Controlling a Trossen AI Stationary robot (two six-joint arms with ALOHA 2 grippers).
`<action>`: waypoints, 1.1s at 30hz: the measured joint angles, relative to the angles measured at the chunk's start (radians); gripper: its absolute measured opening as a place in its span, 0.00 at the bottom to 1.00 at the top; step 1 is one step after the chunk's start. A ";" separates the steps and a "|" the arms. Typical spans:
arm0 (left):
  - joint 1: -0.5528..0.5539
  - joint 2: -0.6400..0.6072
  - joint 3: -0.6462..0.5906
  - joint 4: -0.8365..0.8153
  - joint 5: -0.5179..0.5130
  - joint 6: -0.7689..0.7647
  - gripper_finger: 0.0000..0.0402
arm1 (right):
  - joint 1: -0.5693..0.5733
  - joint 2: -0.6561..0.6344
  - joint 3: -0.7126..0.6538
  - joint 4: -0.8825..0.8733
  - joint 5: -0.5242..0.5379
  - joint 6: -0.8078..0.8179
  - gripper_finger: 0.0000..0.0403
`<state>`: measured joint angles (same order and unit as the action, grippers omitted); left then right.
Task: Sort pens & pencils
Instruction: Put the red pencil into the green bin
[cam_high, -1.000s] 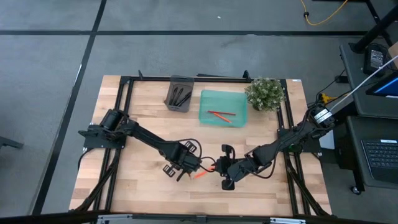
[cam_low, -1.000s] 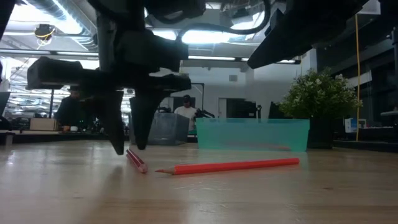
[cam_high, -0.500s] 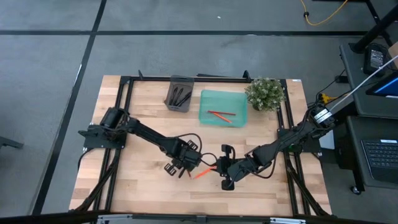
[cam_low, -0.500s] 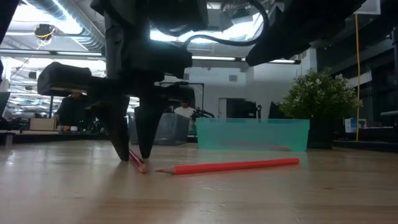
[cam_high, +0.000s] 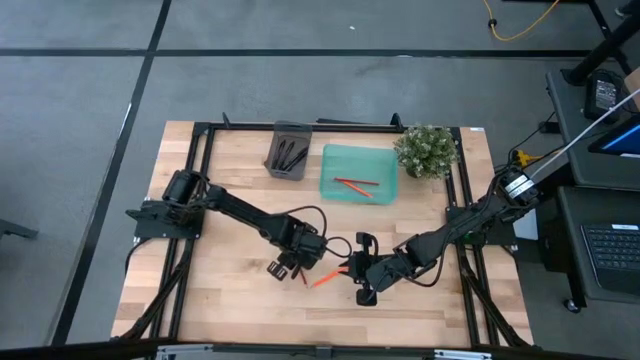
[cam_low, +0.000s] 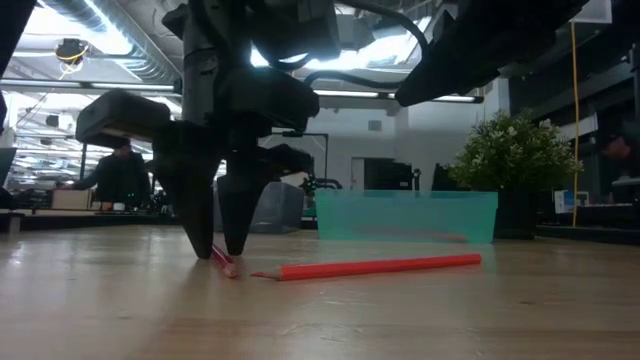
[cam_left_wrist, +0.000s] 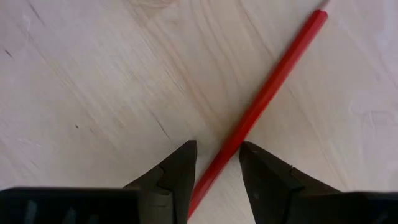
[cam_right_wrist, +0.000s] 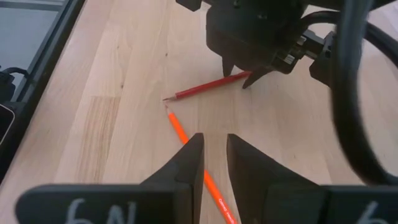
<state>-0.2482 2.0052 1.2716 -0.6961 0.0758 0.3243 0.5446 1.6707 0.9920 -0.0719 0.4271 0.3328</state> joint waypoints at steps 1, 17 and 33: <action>0.000 0.000 0.000 0.001 0.005 -0.001 0.31 | 0.000 0.000 0.000 0.000 0.000 0.000 0.18; -0.001 0.000 0.000 0.006 0.006 -0.009 0.13 | 0.000 0.000 0.000 -0.001 0.000 0.000 0.18; 0.000 0.000 0.000 0.006 0.016 -0.011 0.04 | 0.000 0.000 0.000 -0.001 0.000 0.002 0.18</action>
<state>-0.2485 2.0056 1.2716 -0.6897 0.0920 0.3130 0.5449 1.6707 0.9920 -0.0727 0.4267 0.3347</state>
